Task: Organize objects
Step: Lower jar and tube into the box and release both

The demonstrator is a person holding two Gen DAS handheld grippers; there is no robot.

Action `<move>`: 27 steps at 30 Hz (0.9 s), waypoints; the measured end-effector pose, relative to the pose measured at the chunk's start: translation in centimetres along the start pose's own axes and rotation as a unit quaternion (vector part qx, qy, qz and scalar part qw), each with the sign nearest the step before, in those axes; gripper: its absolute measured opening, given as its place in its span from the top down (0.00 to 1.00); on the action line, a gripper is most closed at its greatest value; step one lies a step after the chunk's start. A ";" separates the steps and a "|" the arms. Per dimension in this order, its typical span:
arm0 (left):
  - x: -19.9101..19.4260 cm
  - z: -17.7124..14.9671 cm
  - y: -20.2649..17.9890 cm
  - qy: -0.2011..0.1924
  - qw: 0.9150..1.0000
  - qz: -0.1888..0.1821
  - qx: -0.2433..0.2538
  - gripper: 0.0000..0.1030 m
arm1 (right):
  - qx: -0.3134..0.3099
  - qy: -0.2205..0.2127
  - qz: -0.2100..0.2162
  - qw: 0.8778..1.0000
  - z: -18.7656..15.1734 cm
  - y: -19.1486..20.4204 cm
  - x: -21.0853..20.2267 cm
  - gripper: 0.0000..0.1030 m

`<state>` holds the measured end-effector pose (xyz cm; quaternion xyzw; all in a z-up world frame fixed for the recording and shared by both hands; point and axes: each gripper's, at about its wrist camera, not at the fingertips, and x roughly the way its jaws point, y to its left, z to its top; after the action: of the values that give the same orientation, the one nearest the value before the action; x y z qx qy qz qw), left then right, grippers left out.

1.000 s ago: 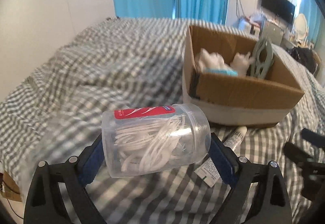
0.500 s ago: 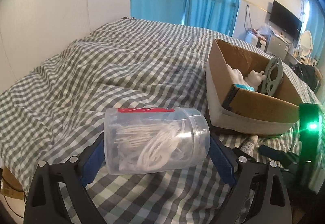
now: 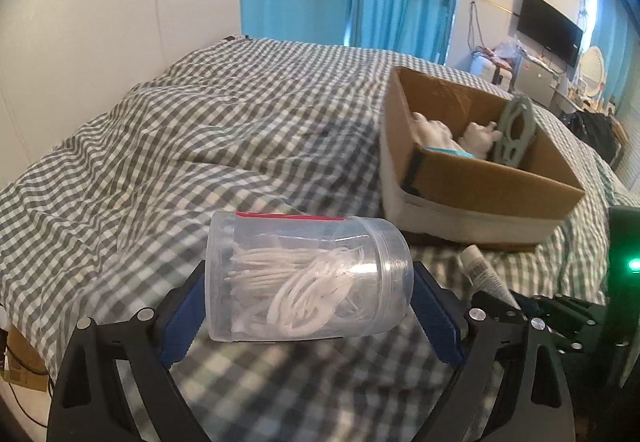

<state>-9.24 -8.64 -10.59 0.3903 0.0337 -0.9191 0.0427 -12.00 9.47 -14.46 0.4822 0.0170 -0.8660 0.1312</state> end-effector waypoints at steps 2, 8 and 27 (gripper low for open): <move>-0.6 -0.4 -0.9 0.001 1.000 -0.005 0.004 0.08 | 0.000 -0.014 0.005 1.000 -0.8 -0.6 -1.9 0.83; -3.6 -0.2 -3.7 -0.020 0.999 -0.026 0.022 0.08 | 0.013 -0.054 0.008 0.998 -1.9 -2.9 -7.1 0.83; -4.8 13.7 -11.3 -0.121 0.987 -0.081 0.069 0.10 | -0.017 -0.217 0.005 0.976 10.6 -7.0 -19.0 0.83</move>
<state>-16.88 1.56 2.68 0.2744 -0.0036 -0.9601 -0.0547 -12.97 18.59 6.43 0.2805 0.0004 -0.9489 0.1445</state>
